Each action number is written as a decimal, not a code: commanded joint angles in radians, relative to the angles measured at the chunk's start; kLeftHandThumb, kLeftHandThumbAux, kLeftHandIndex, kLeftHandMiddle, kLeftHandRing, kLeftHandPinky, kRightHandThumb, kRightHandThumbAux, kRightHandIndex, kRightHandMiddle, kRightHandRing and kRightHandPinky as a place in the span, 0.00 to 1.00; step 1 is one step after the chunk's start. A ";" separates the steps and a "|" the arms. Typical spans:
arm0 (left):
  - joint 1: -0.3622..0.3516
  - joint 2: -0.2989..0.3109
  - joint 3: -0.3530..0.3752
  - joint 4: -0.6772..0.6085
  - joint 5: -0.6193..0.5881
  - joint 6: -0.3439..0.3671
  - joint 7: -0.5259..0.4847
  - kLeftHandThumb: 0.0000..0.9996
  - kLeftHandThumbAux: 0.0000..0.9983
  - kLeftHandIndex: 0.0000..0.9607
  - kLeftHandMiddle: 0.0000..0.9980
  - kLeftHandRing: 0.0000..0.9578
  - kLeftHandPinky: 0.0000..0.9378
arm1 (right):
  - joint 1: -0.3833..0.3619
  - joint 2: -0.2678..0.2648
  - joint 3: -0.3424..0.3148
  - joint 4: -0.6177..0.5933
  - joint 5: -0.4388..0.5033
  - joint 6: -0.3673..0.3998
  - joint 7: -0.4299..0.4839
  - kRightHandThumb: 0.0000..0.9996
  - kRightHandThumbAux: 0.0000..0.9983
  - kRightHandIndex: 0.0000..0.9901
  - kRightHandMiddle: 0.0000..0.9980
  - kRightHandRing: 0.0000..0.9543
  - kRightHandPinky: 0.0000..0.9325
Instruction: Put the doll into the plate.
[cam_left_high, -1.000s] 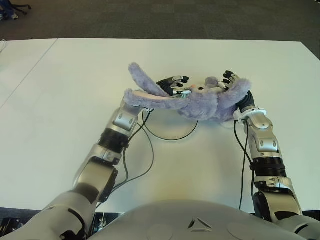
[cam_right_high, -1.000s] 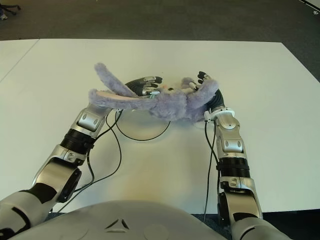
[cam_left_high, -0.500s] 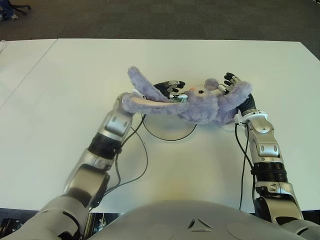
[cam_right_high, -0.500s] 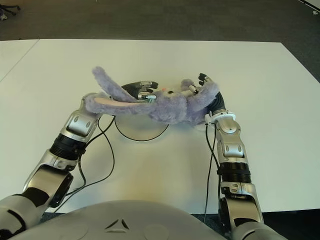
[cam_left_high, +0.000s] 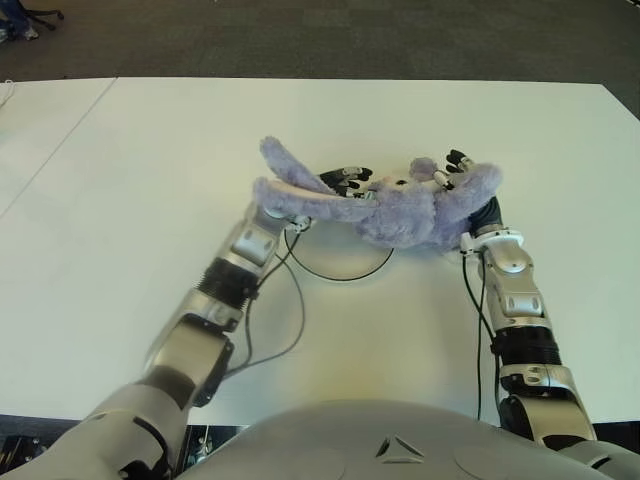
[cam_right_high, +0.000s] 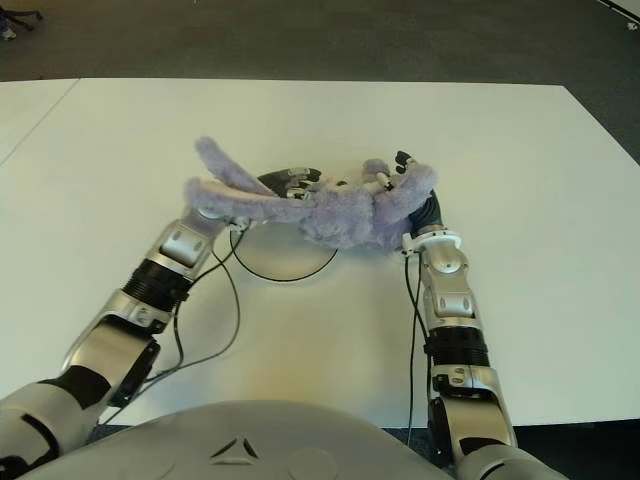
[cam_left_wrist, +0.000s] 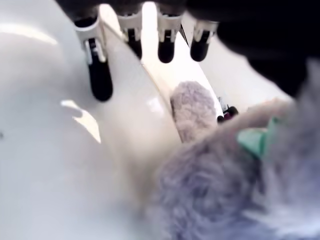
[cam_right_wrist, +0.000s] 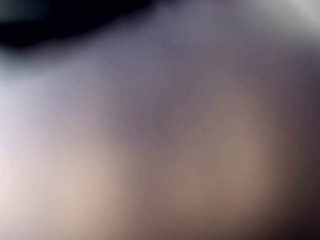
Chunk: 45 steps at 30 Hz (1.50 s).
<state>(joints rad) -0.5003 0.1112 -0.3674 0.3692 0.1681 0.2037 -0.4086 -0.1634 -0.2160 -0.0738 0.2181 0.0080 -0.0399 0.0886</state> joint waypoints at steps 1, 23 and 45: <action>0.069 -0.050 -0.062 0.133 0.080 -0.100 0.117 0.09 0.46 0.00 0.00 0.00 0.00 | 0.060 0.055 0.064 0.056 -0.013 0.007 0.026 0.25 0.54 0.00 0.04 0.18 0.33; -0.142 0.045 -0.265 0.643 0.430 -0.713 0.507 0.57 0.31 0.00 0.00 0.36 0.57 | -0.139 -0.218 0.281 0.507 -0.485 -0.506 -0.226 0.56 0.49 0.44 0.67 0.74 0.83; -0.185 0.041 -0.297 0.685 0.511 -0.702 0.625 0.55 0.36 0.37 0.44 0.53 0.59 | -0.164 -0.151 0.208 0.523 -0.373 -0.403 -0.334 0.63 0.69 0.64 0.80 0.83 0.86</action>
<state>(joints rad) -0.7363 0.1739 -0.6204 1.0050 0.6240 -0.5169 0.2396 -0.3671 -0.4008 0.1231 0.7164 -0.3616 -0.5002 -0.2650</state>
